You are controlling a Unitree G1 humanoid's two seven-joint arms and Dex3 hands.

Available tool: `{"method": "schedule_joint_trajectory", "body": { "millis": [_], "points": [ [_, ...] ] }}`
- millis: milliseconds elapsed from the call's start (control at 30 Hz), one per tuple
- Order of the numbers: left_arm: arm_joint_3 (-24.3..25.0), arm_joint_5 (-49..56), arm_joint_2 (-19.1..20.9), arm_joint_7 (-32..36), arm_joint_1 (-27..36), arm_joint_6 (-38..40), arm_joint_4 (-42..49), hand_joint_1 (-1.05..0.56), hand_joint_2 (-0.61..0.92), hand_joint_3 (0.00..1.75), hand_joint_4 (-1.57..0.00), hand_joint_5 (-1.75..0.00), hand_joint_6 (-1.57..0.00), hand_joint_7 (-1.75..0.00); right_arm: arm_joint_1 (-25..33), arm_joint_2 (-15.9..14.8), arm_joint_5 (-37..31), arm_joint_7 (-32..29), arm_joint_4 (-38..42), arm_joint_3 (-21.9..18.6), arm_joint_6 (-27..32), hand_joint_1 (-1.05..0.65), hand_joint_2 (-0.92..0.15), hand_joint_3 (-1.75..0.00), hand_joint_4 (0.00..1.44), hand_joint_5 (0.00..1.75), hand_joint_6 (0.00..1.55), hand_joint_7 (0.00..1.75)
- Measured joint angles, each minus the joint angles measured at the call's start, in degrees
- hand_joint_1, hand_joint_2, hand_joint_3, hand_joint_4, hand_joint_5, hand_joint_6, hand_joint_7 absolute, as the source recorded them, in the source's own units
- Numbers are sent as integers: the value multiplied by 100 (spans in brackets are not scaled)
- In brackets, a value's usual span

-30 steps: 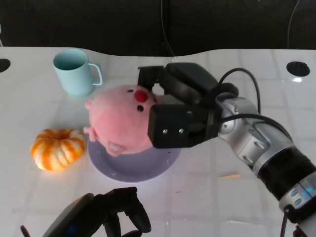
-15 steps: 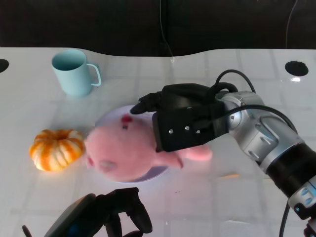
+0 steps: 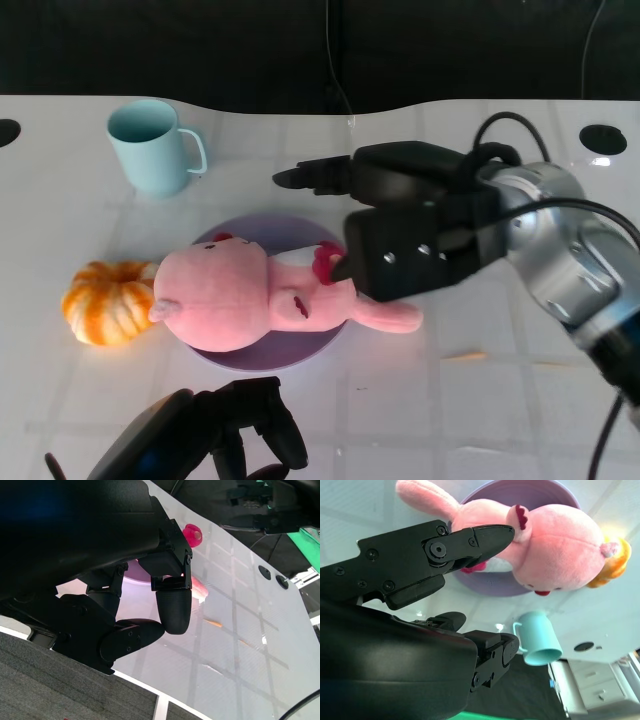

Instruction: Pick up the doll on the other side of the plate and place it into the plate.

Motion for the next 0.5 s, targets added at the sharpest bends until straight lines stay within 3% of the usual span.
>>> {"method": "schedule_joint_trajectory", "body": {
  "millis": [300,500],
  "points": [
    [-13,1,8,0,-53,0,9,-28,68,79,-62,-175,-64,-132,1010,-819,302,47,-1766,-733,86,-66,-92,-10,39,28,28,6],
    [-7,1,18,-1,-86,10,11,-28,69,76,-61,-174,-64,-130,1923,-1039,554,-192,-2508,-1134,-30,-47,-92,-3,55,39,49,12]
  ]
}}
